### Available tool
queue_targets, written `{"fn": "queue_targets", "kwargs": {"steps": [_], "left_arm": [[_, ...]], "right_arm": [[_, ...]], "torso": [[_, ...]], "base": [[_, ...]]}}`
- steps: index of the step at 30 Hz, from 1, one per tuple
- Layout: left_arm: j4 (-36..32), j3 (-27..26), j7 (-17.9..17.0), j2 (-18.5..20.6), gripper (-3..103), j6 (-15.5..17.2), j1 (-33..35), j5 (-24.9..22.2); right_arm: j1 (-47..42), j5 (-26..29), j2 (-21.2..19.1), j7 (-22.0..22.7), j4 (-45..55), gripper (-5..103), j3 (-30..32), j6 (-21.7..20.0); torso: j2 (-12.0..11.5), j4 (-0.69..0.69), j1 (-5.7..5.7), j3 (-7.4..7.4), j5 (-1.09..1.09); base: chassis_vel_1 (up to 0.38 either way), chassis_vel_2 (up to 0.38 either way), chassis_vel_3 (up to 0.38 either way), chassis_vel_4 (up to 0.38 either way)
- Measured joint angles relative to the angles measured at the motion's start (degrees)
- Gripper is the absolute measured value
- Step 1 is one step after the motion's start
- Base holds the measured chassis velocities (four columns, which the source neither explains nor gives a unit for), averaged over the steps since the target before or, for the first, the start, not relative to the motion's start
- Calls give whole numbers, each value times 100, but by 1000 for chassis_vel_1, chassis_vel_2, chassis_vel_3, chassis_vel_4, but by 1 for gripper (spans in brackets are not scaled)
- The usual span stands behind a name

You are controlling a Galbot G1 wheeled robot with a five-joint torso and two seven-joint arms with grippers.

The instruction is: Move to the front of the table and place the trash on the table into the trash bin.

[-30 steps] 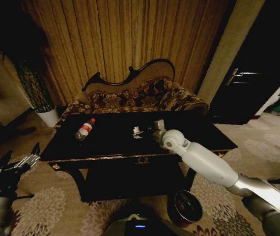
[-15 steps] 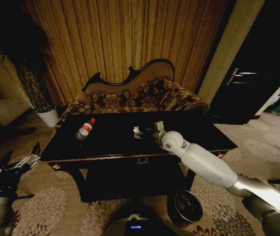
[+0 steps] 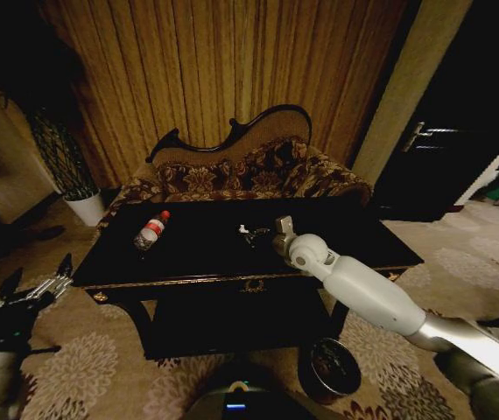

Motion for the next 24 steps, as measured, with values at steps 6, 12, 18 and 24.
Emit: {"fn": "queue_targets", "kwargs": {"steps": [6,12,18,24], "left_arm": [[0,5,-1,14,100,-1,-3,-3],[0,4,-2,20,100,-1,-2,-7],[0,11,-5,26,100,-1,-21,-9],[0,-4,-105,50,100,-67,-42,-40]], "right_arm": [[-8,4,-10,0,6,0,2,0],[-52,9,-23,-3,35,0,19,0],[-143,-26,-31,2,82,0,151,129],[-864,-606,192,229,176,0,1060,614]], "torso": [[0,0,0,0,0],[0,0,0,0,0],[0,0,0,0,0],[0,2,0,0,-2]], "base": [[0,0,0,0],[0,0,0,0],[0,0,0,0],[0,0,0,0]]}}
